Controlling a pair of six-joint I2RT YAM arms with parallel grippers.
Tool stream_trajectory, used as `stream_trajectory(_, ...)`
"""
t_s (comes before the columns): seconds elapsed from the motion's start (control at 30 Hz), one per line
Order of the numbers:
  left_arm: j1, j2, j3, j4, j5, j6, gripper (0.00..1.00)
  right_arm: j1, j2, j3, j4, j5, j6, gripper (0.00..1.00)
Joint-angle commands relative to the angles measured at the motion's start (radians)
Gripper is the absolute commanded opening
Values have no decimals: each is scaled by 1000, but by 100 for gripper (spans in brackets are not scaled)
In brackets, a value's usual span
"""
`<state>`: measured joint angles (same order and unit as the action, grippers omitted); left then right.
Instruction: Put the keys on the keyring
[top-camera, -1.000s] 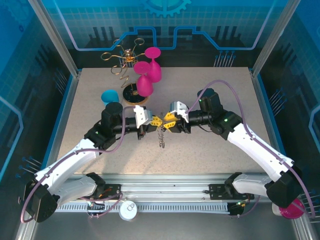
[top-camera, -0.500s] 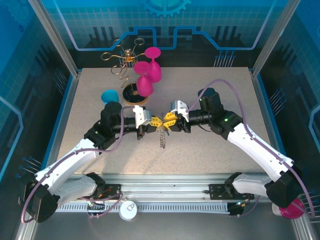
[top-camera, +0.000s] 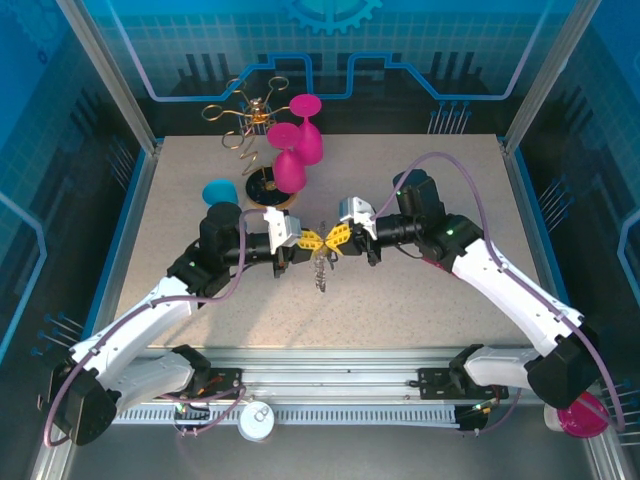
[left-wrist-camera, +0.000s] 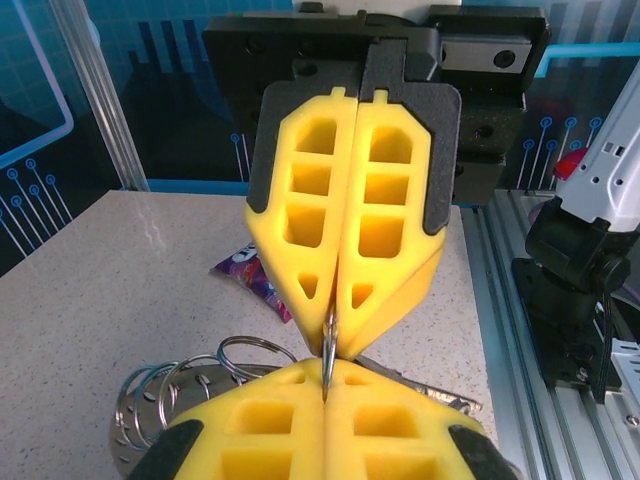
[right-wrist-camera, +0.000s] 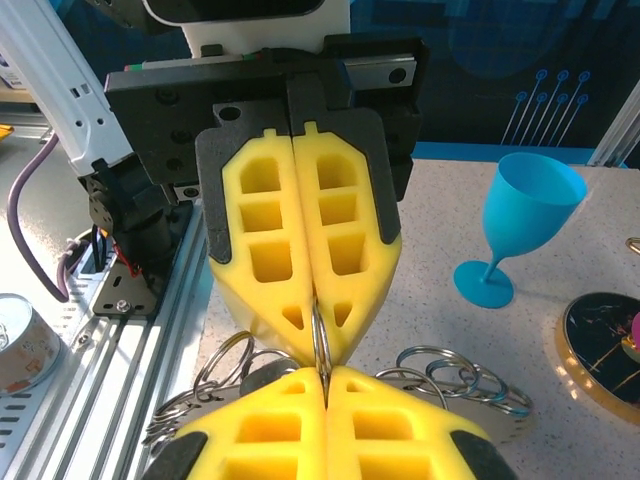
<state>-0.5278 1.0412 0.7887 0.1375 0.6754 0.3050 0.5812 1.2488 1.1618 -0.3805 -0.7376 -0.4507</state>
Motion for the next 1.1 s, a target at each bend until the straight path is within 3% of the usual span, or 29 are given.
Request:
stream_trajectory(0.0, -10, 1, 42, -47, -76, 25, 9, -5, 14, 76, -108, 1, -98, 0)
stream_trajectory(0.27, -10, 55, 137, -235, -93, 131, 10, 57, 114, 265, -429, 99, -281, 0)
stream_trajectory(0.53, -12, 93, 199, -342, -99, 195, 12, 116, 219, 427, -605, 186, -360, 0)
stream_trajectory(0.6, -12, 95, 202, -340, -99, 198, 11, 123, 234, 449, -621, 191, -362, 0)
stream_trajectory(0.73, -12, 96, 202, -334, -81, 207, 0, 125, 240, 464, -618, 186, -351, 0)
stream_trajectory(0.83, -12, 82, 181, -303, -75, 204, 0, 98, 203, 417, -529, 179, -278, 0)
stream_trajectory(0.97, -12, 42, 115, -194, -74, 175, 0, 16, 99, 263, -311, 125, -99, 32)
stream_trajectory(1.07, -12, 16, 69, -107, -68, 152, 0, -28, 45, 168, -207, 70, 9, 41)
